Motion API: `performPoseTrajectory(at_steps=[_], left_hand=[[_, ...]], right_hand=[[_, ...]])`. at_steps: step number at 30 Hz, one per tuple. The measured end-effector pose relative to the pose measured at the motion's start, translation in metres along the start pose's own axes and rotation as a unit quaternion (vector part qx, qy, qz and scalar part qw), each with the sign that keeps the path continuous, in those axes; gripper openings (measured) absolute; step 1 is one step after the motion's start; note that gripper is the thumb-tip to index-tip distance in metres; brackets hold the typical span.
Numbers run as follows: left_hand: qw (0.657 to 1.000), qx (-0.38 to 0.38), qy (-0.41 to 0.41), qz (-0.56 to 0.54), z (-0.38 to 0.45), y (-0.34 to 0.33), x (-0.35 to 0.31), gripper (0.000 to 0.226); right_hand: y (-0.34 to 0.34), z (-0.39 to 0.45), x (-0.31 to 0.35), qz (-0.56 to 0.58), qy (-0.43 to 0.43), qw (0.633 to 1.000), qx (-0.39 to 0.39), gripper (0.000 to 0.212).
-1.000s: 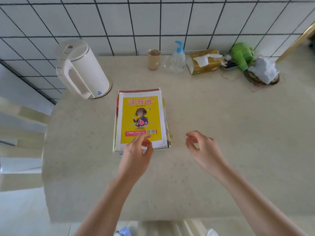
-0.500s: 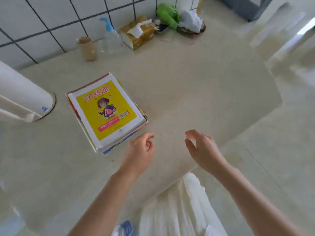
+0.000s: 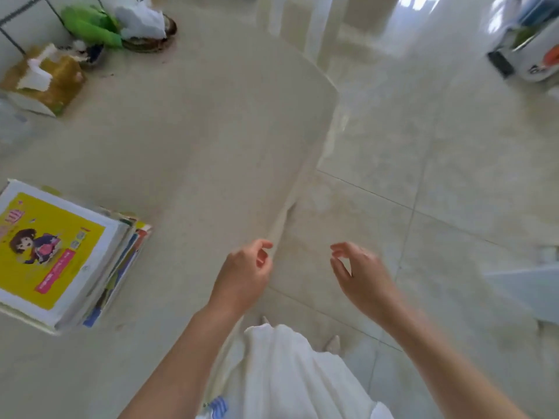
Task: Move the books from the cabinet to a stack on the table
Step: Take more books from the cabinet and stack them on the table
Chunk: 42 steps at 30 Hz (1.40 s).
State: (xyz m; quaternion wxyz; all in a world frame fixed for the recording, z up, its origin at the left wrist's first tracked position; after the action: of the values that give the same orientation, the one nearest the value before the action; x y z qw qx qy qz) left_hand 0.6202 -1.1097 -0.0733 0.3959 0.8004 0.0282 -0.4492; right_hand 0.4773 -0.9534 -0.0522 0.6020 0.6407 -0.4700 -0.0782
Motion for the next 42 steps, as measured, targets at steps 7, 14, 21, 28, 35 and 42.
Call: performPoseTrajectory(at_steps=[7,14,21,28,35,42], left_hand=[[0.992,0.086,-0.083,0.032,0.009,-0.093,-0.077,0.022],[0.979,0.136,-0.147,0.049,-0.008,-0.229,-0.172,0.023],[0.951,0.202,-0.234,0.019,-0.047,-0.394,-0.283,0.013],[0.891,0.371,-0.259,0.019,-0.075,-0.519,-0.376,0.032],[0.826,0.448,-0.327,0.105,-0.069,-0.646,-0.472,0.022],[0.755,0.513,-0.374,0.165,-0.079,-0.785,-0.584,0.023]], right_hand=[[0.043,-0.058,-0.109,0.041,-0.102,0.992,-0.066,0.026],[0.099,-0.144,-0.253,0.071,-0.205,0.967,-0.133,0.024],[0.162,-0.244,-0.400,0.079,-0.332,0.906,-0.251,0.027],[0.195,-0.309,-0.503,0.107,-0.434,0.840,-0.308,0.028],[0.238,-0.336,-0.615,0.122,-0.515,0.788,-0.314,0.038],[0.308,-0.357,-0.735,0.130,-0.588,0.737,-0.305,0.042]])
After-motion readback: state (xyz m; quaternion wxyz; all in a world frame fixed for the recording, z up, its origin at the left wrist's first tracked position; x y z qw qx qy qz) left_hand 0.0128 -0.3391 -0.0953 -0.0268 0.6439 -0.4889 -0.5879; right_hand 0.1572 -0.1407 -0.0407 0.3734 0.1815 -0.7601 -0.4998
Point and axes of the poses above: each hand's wrist, its own z-axis towards the middle knuckle, its own y-axis out of the back of the hand, x = y × z, the point moved 2 cm from there along z, towards the middle knuckle, and after that the axes turned 4 degrees about -z, right-handed, at the moved point
